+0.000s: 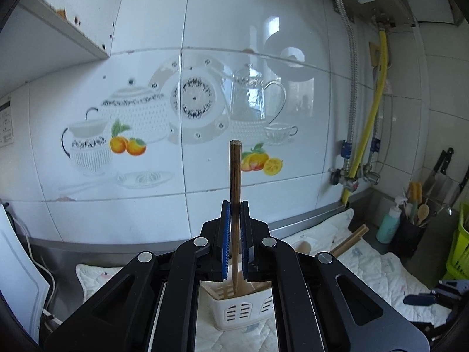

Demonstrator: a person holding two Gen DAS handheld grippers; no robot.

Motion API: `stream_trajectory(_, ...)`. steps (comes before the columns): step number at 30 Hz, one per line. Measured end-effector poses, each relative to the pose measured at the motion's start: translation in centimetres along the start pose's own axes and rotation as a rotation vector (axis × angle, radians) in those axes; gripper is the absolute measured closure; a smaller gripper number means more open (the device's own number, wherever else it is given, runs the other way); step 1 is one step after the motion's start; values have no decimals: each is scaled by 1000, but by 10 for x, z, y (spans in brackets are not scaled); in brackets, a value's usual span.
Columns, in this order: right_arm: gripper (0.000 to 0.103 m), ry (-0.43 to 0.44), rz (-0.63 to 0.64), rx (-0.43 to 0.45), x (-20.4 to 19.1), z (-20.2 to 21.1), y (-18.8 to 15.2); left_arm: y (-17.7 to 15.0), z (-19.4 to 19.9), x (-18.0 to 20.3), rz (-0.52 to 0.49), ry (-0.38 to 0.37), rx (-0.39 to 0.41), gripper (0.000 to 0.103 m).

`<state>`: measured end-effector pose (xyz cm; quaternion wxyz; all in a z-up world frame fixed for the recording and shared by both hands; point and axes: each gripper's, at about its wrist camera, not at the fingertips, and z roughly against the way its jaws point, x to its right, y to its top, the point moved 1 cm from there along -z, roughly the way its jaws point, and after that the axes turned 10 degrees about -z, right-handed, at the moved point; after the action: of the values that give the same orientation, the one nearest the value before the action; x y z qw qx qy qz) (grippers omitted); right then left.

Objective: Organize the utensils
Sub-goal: 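Lower the chopstick into the holder with the left tool while the right moves back to the pile, then close the left tool on a chopstick while the right tool grasps another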

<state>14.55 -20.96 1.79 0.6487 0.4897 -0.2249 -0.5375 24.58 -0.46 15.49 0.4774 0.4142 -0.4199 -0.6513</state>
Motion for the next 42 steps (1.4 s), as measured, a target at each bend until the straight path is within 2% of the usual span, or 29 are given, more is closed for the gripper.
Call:
stream_trajectory(8, 61, -4, -17, -57, -3, -7, -30, -20, -23, -6, 55, -61, -82, 97)
stream_trajectory(12, 61, -12, -14, -86, -10, -8, -50, -24, -25, -6, 67, -61, -102, 94)
stream_trajectory(20, 61, -4, -51, -177, -21, -9, -99, -23, 6, -6, 62, -50, -69, 81)
stream_trajectory(23, 66, -24, -53, -212, -26, -13, -120, -29, 23, -7, 65, -51, -59, 72)
stream_trajectory(25, 73, -15, -81, -233, -27, -15, -132, -35, 34, -8, 61, -55, -60, 70)
stream_trajectory(30, 79, -22, -108, -240, -38, -21, -148, -64, 57, -11, 70, -61, -86, 65)
stream_trajectory(34, 86, -69, -96, -230, -46, -29, -155, -92, 71, -14, 99, -61, -125, 65)
stream_trajectory(37, 86, -95, -120, -235, -45, -35, -157, -117, 84, -11, 104, -47, -144, 64)
stream_trajectory(39, 86, -117, -129, -240, -45, -40, -158, -136, 90, -6, 110, -41, -175, 56)
stream_trajectory(42, 87, -125, -145, -264, -44, -47, -162, -160, 98, 5, 96, -44, -205, 56)
